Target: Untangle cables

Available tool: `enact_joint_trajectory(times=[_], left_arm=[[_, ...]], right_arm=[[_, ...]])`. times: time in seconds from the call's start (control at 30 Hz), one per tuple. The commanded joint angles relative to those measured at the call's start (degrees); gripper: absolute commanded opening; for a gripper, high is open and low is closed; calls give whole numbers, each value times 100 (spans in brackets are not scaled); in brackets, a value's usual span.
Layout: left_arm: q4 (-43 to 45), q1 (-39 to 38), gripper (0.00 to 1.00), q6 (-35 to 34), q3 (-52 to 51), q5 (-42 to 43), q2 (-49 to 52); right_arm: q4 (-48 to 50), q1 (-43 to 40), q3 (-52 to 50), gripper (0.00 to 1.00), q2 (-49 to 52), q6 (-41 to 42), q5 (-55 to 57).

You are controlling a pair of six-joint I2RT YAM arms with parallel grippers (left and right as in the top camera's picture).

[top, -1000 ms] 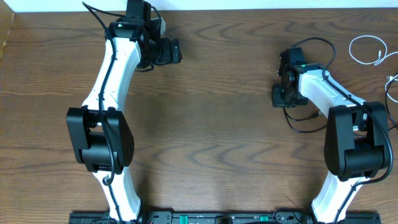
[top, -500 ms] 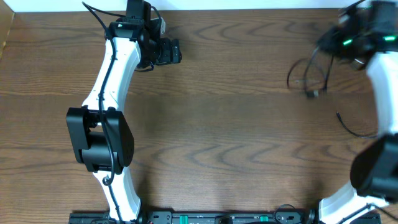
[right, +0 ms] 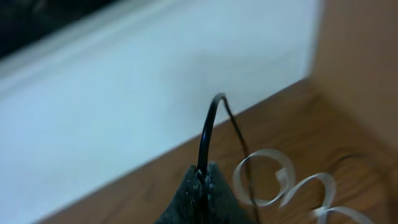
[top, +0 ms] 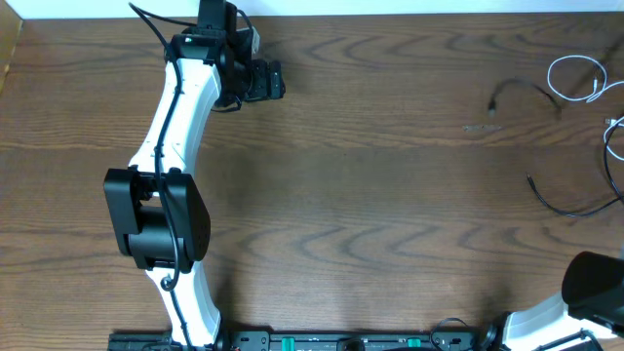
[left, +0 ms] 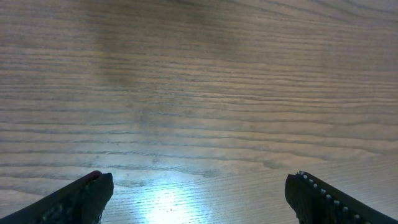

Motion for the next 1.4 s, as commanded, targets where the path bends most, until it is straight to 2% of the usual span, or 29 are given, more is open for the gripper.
enact_joint_trajectory(times=[0.0, 0.3, 0.33, 0.37, 0.4, 0.63, 0.8, 0.97, 1.07, 1.17, 1.37], left_arm=[[-13, -17, 94, -31, -57, -22, -70], [-13, -24, 94, -31, -57, -20, -70], [-13, -24, 94, -33, -57, -22, -70], [-15, -24, 94, -31, -57, -22, -70], [-15, -24, 94, -31, -57, -22, -70], [-66, 7, 93, -28, -55, -284, -83], [-173, 229, 94, -28, -52, -317, -299], [-369, 553, 94, -28, -52, -317, -1161], [-544, 688, 94, -28, -55, -339, -1794], [-592, 706, 94, -26, -55, -343, -2087], [-1300, 706, 94, -28, -55, -343, -2221]], right_arm=[[118, -304, 179, 1, -2, 70, 466], [284, -555, 179, 1, 579, -210, 472], [278, -555, 179, 45, 741, -208, 470], [240, -553, 179, 80, 822, -205, 468], [160, -551, 179, 99, 907, -201, 461], [-1134, -367, 181, 99, 968, 35, -413], [-1945, 127, 181, 99, 769, -20, -1082], [-2538, 1113, 179, 99, 584, -369, -966], [-2990, 2044, 179, 99, 520, -470, -468], [-3309, 2625, 181, 99, 516, -485, -415], [-3438, 3482, 179, 99, 413, -490, -494]])
